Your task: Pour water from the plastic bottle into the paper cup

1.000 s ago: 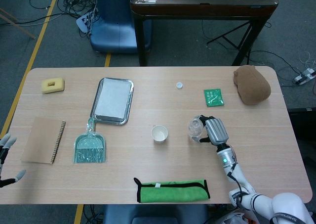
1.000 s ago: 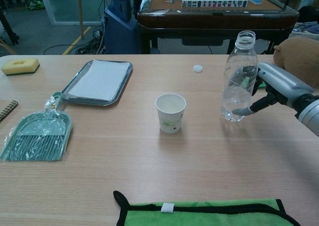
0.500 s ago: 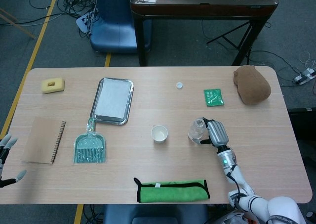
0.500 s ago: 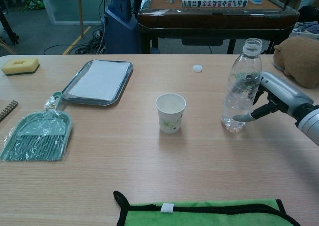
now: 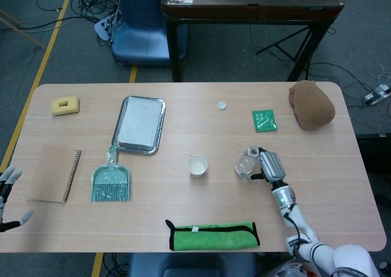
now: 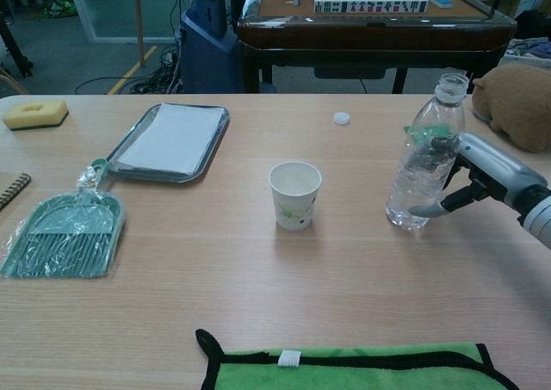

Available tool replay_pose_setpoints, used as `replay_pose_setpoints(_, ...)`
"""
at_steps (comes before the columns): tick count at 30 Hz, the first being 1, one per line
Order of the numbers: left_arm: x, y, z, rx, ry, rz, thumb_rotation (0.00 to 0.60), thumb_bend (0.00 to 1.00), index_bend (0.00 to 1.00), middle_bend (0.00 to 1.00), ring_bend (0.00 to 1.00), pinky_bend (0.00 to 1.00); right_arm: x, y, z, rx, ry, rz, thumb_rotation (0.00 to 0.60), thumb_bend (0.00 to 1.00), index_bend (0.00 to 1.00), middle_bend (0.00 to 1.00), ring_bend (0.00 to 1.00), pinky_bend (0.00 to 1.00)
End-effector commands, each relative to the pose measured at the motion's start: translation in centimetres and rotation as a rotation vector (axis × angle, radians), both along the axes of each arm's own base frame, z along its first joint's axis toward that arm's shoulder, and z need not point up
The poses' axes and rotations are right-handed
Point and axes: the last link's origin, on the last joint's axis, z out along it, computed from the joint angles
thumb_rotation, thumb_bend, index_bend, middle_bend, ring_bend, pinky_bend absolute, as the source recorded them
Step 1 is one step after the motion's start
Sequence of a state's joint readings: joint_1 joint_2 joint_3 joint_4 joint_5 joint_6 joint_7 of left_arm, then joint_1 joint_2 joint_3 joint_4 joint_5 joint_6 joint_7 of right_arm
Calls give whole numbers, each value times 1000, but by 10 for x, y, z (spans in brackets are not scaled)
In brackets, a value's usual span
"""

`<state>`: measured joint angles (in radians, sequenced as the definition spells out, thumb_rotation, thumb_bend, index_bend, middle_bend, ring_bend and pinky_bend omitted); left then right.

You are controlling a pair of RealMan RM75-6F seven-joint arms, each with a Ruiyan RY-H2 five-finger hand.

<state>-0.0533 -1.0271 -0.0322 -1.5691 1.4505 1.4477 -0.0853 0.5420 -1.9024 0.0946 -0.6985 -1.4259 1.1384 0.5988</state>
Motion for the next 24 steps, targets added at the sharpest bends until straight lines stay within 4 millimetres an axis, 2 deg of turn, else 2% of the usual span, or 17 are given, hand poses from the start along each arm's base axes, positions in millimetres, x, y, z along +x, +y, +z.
replay_pose_setpoints(1, 0, 0, 0, 1, -1, 0, 600, 154, 0, 0, 40, 348, -2, 0, 2, 14, 4, 1, 600, 0, 376, 345, 260, 456)
replay_pose_setpoints(6, 0, 0, 0, 1, 1, 1, 600, 154, 0, 0, 40, 348, -2, 0, 10, 22, 18, 9, 600, 0, 275, 264, 187, 416)
replay_pose_setpoints(18, 0, 0, -3, -8, 8, 0, 600, 154, 0, 0, 40, 348, -4, 3, 41, 13, 84, 14, 600, 0, 191, 200, 130, 376)
replay_pose_setpoints(24, 1, 1, -6, -21, 14, -1, 600, 154, 0, 0, 40, 348, -6, 7, 64, 8, 132, 17, 600, 0, 157, 185, 124, 366)
